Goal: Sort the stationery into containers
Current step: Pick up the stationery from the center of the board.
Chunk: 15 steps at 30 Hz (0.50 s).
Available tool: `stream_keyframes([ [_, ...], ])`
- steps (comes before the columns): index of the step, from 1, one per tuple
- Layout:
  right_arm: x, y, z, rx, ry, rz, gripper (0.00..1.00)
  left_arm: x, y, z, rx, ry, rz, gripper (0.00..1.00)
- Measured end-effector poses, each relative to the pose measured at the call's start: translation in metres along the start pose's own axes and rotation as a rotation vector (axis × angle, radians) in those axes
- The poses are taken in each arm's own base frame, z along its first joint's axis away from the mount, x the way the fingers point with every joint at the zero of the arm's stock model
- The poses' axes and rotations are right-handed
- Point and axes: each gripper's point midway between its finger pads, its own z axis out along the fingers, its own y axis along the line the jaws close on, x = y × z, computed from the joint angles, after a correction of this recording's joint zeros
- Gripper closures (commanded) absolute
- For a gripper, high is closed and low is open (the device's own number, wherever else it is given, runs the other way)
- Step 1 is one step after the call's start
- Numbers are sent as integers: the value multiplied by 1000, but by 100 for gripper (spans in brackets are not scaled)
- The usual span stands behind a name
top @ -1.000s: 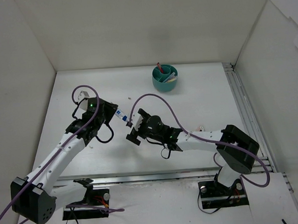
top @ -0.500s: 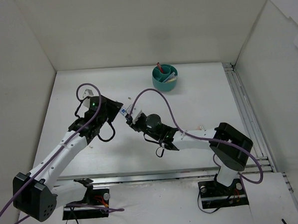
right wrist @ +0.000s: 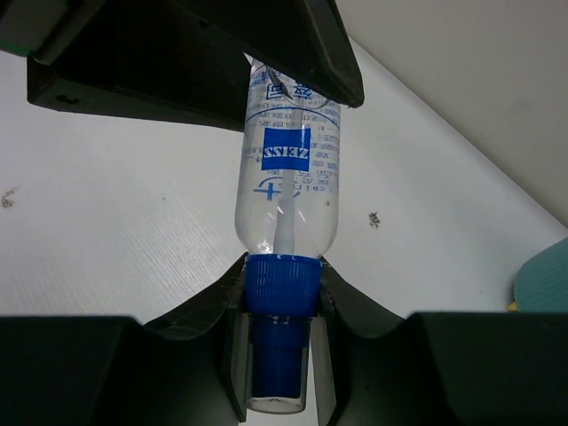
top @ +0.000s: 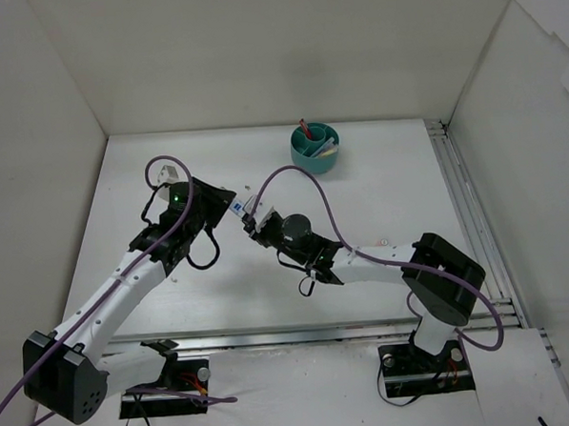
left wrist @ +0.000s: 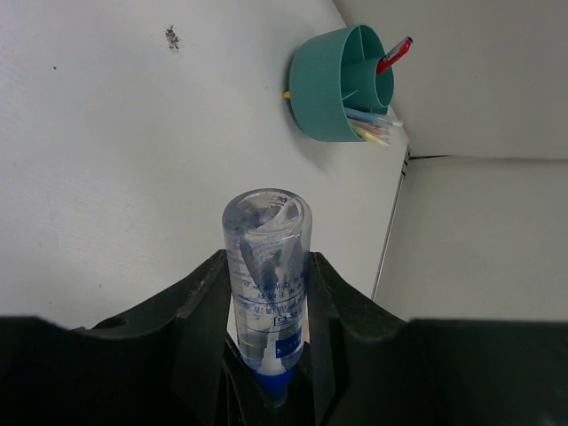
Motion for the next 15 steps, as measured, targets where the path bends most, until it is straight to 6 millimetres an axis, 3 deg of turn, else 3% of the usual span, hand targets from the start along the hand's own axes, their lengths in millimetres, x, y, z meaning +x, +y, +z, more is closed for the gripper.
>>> stream_keyframes([
  [4,-3,-8,-4,-28,-17,7,100,0,-9,-2,29,8,15,59],
  [6,-4,-14,-9,-32,-24,3,100,1,-13,-4,41,16,41,44],
  [11,-3,-43,-24,12,3,-23,100,1,-10,-4,36,15,92,23],
  [15,-1,-63,-35,32,36,-47,100,-3,-8,-4,31,8,122,11],
])
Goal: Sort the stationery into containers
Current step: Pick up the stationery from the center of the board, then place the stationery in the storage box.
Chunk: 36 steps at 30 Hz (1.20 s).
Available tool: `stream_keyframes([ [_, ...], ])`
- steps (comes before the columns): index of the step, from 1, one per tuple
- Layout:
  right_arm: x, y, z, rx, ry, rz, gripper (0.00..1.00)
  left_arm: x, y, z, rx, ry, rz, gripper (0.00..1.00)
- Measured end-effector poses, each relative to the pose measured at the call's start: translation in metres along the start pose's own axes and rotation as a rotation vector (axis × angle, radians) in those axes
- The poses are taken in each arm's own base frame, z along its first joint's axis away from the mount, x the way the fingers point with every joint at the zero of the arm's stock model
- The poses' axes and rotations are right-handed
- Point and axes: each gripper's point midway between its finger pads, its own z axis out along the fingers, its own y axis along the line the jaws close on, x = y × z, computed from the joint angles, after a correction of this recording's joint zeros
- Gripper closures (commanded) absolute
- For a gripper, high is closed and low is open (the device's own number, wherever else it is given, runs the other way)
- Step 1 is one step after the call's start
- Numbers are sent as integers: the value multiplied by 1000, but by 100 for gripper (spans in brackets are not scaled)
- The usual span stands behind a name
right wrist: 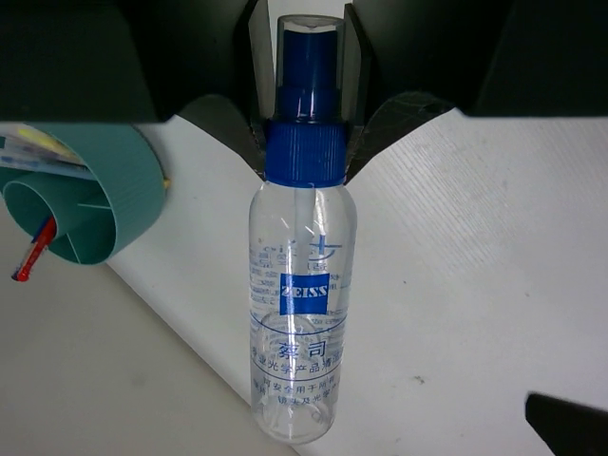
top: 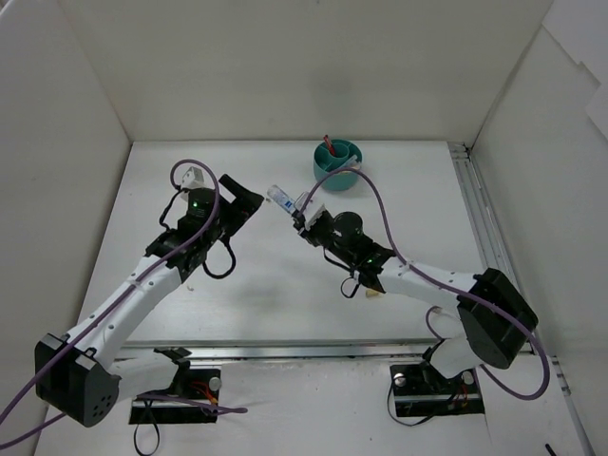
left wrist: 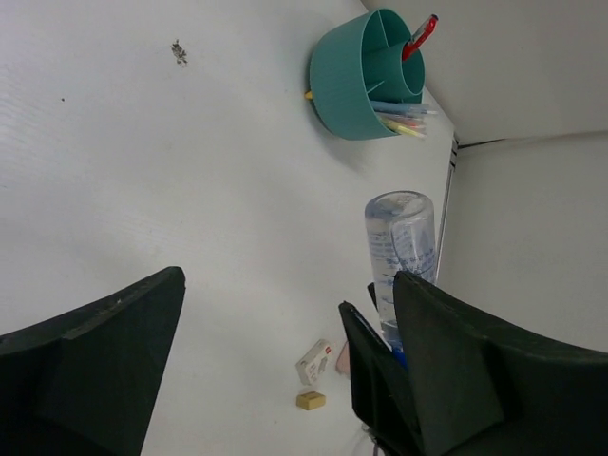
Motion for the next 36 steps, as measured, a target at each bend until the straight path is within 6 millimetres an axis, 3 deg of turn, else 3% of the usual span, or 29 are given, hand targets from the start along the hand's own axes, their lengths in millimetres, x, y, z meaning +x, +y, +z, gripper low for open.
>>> stream_keyframes([
  [7,38,-38,-17,1,256,-92,100,-26,13,-1,-39,-50,48,2],
  [17,-3,-167,-23,6,448,-315,100,-66,54,-30,-164,-153,138,0],
  [22,-3,-210,-2,-48,536,-419,100,-81,71,-43,-212,-204,154,0],
  [30,42,-226,53,-137,665,-520,100,-87,85,-42,-261,-206,192,0],
  [36,71,-223,64,-172,751,-556,100,-86,99,-33,-302,-177,205,0],
])
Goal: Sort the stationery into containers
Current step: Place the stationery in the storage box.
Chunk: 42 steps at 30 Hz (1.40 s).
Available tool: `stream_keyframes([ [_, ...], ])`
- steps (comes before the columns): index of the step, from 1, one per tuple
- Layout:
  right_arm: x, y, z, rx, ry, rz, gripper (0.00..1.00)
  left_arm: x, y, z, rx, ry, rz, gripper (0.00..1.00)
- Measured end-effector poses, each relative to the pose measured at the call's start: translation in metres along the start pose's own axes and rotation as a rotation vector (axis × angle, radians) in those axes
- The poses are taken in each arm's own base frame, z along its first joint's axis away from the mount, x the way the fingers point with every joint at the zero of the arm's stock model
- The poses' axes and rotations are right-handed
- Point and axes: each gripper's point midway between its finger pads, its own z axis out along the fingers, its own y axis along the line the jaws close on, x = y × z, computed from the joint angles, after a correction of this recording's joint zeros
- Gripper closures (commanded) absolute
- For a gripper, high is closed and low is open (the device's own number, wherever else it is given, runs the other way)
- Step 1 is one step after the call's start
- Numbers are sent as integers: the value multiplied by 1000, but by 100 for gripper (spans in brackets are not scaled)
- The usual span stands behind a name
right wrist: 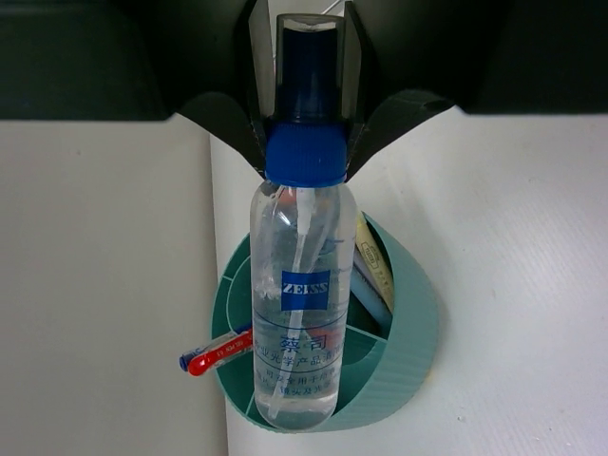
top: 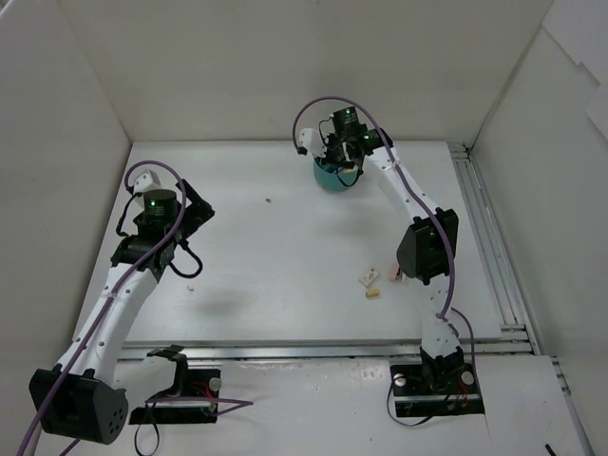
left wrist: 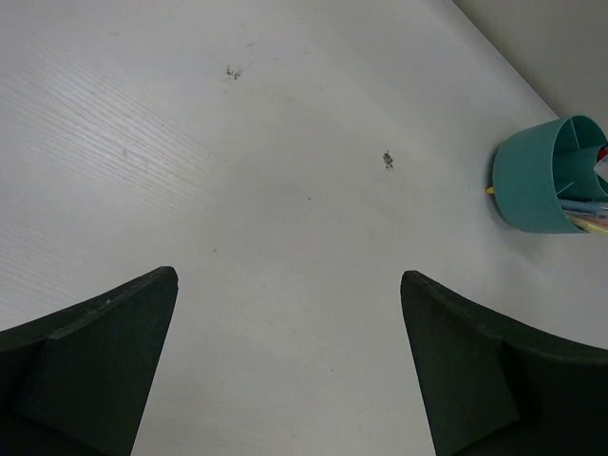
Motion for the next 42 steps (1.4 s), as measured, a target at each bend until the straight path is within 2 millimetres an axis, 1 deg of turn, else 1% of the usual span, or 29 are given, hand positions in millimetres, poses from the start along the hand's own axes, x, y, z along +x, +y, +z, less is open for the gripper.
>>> stream_keyframes([
  [4,1,-7,-1,28,38,-30,100,3,4,6,-10,22,7,0],
  [7,6,-14,-4,53,72,-51,100,5,7,10,-14,39,13,0],
  [10,7,-16,-2,65,97,-70,100,6,9,12,-18,49,13,0],
  [18,18,-5,18,33,144,-99,100,7,9,14,-11,60,10,0],
  [27,21,-8,16,44,165,-113,100,14,11,22,-19,94,20,0],
  [31,22,-9,16,46,169,-116,100,18,9,27,-15,116,26,0],
  [36,22,-9,16,47,170,-116,100,17,5,33,-5,124,29,0],
  [42,24,-10,15,50,178,-115,100,17,3,34,2,123,31,0],
])
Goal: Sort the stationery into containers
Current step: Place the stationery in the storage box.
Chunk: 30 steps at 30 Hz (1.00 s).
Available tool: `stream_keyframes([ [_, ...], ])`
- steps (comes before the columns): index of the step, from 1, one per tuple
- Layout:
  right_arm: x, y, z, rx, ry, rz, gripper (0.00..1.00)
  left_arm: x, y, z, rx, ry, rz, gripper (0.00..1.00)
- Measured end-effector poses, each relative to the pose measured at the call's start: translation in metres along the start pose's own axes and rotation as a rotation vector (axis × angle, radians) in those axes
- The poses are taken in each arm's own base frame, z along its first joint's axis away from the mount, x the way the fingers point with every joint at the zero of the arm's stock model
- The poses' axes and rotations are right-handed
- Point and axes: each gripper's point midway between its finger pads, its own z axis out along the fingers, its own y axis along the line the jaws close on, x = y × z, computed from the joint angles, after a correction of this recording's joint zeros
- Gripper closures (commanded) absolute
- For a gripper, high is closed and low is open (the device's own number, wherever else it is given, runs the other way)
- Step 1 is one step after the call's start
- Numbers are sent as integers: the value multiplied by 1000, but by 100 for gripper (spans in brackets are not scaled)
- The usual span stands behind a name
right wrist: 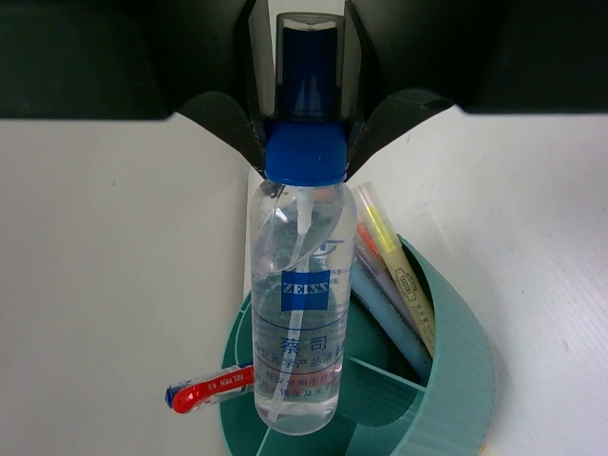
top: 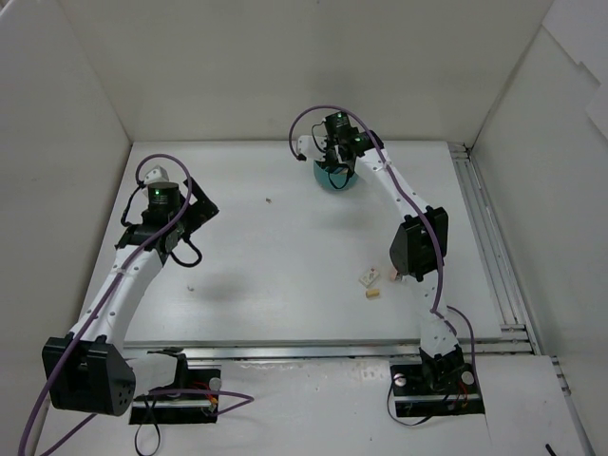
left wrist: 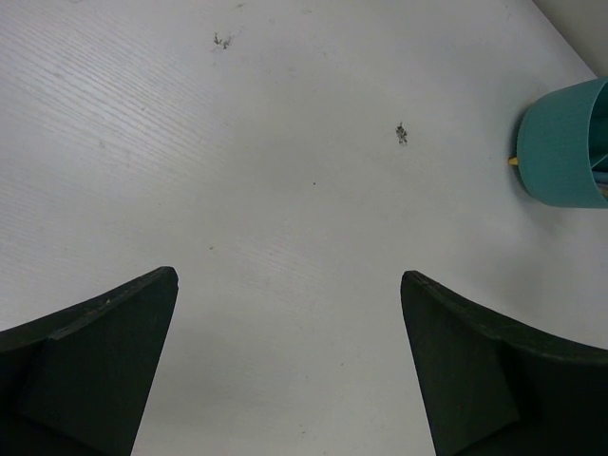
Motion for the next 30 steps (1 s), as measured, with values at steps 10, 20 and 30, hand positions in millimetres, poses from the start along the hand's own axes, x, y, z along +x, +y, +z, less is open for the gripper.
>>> stream_keyframes([
  [10,1,0,0,1,3,1,100,2,-5,-1,26,17,5,0],
  [20,1,5,9,-12,9,-3,100,1,-7,-2,33,17,7,0],
  [30,2,25,43,-54,33,-26,100,0,-7,-4,37,11,7,0],
])
